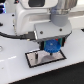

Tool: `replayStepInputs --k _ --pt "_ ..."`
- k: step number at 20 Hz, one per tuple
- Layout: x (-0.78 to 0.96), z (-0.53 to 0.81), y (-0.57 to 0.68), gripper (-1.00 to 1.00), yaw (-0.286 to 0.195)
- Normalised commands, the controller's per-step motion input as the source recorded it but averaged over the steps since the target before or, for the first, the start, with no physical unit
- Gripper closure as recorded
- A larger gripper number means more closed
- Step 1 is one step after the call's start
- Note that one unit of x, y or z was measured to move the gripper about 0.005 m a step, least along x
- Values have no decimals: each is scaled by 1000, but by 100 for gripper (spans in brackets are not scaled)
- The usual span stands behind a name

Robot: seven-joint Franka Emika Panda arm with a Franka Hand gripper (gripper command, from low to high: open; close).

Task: Insert the blue gear onto the right peg, followed by the red gear

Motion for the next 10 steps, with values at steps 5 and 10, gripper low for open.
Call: replayStepInputs --k 5,10 --pt "329 -60 24 100 0" --pt "303 58 14 100 0"
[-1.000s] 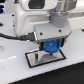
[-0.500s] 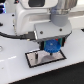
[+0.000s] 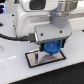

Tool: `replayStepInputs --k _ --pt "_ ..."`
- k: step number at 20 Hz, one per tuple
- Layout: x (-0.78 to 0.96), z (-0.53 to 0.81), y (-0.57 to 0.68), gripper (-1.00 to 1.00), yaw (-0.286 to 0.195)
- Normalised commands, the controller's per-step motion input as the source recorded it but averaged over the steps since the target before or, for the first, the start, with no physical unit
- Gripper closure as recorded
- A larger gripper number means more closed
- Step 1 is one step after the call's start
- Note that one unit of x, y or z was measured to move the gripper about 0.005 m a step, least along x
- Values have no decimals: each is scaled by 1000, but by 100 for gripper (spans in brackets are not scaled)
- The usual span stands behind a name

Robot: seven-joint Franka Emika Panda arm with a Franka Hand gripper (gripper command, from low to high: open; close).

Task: Insert the blue gear onto the right peg, followed by the red gear

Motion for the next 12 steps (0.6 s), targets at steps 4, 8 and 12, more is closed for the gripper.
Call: replayStepInputs --k 4,8,12 --pt "466 239 -96 100 0" --pt "305 129 -42 100 0" --pt "287 189 15 100 0"
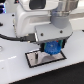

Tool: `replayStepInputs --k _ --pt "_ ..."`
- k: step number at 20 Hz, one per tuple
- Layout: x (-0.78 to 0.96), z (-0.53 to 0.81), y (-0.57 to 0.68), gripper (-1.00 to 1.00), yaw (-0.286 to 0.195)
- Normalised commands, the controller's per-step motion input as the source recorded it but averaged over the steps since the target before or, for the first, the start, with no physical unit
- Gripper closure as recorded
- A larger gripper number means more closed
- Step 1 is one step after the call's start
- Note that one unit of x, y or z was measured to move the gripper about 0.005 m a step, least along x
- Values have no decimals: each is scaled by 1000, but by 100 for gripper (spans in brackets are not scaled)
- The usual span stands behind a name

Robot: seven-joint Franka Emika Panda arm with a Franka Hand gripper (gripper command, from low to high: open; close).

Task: Insert the blue gear onto the right peg, followed by the red gear

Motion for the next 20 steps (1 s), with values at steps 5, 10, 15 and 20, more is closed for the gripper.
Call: replayStepInputs --k 5,10,15,20 --pt "139 69 26 100 0" --pt "116 283 21 100 0" --pt "125 186 -1 100 0" --pt "392 104 -39 100 0"
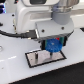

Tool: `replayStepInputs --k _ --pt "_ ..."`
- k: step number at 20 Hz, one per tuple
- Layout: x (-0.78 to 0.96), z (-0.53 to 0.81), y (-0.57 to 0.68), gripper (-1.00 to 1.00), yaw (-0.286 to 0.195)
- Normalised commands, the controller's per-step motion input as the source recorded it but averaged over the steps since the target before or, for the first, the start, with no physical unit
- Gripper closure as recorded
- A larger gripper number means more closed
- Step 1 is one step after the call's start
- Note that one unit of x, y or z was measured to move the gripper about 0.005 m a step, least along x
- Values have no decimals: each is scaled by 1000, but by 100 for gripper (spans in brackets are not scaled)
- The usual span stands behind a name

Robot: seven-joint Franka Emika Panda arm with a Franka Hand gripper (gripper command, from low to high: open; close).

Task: Insert the blue gear onto the right peg, followed by the red gear

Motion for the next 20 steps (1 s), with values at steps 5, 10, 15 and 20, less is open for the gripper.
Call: replayStepInputs --k 5,10,15,20 --pt "446 132 -6 100 0" --pt "82 -106 -85 100 0" --pt "39 33 -12 100 0" --pt "92 243 -1 100 0"
